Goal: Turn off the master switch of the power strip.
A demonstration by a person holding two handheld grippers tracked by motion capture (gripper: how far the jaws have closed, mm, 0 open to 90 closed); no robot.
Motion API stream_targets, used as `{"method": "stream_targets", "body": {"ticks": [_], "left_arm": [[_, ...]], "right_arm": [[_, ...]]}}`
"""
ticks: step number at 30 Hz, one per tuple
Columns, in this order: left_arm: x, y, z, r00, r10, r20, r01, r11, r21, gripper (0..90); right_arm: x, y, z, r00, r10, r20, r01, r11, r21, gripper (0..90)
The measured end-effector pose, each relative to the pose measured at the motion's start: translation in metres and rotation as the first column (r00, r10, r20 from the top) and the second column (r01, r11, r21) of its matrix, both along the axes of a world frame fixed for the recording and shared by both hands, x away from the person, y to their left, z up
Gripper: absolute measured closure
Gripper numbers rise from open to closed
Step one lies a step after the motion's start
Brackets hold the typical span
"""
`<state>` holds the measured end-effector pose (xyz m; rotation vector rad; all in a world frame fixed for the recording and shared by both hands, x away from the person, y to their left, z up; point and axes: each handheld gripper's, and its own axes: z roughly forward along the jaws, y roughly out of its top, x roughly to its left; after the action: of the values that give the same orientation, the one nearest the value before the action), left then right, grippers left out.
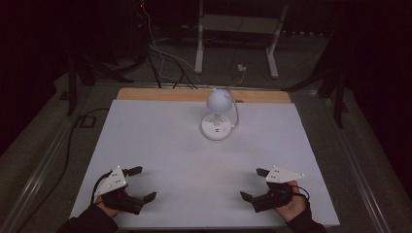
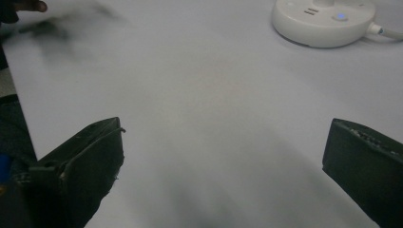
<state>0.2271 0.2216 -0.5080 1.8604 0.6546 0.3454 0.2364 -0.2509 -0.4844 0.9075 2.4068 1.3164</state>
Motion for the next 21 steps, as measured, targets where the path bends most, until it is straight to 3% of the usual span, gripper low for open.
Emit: {"method": "stream_targets", "body": {"ticks": [21], "left_arm": [[-0.001, 0.000, 0.000, 1.0000, -0.004, -0.003, 0.004, 1.0000, -0.006, 0.4]], "right_arm": [[0.014, 0.014, 0.029, 0.9992, -0.011, 0.040, 0.010, 1.000, 0.004, 0.0]]}}
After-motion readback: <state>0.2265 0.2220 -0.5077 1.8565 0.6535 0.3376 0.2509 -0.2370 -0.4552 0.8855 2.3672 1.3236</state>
